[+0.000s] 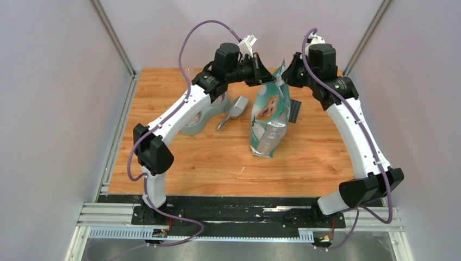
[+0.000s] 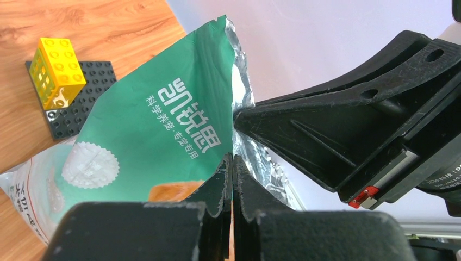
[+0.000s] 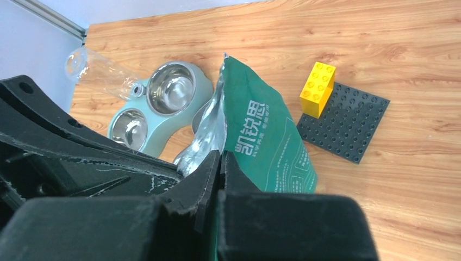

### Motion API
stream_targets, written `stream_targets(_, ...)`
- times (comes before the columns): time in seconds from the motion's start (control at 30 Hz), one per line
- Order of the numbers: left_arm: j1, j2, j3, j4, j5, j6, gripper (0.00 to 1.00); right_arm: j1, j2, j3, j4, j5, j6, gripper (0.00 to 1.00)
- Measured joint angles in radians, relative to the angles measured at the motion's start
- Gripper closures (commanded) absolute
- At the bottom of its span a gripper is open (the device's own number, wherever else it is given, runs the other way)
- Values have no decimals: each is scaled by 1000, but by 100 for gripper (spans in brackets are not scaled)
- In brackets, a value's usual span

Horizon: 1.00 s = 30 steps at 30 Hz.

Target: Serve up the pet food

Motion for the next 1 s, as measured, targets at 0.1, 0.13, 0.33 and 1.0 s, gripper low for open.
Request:
stream_targets(0.1, 3, 0, 0, -2, 0, 5, 100, -1, 10, 17, -25, 23, -17, 100)
stream_targets(0.13, 5, 0, 0, -3, 1, 7, 100, -1, 15, 26, -38, 36, -24, 100)
stream_targets(0.33, 6, -7, 0, -37, -9, 48, 100, -1, 41, 63, -106, 144, -54, 100)
stream_targets(1.0, 18, -65, 123, -188, -151, 237, 100, -16, 42, 130, -125, 121, -184, 70)
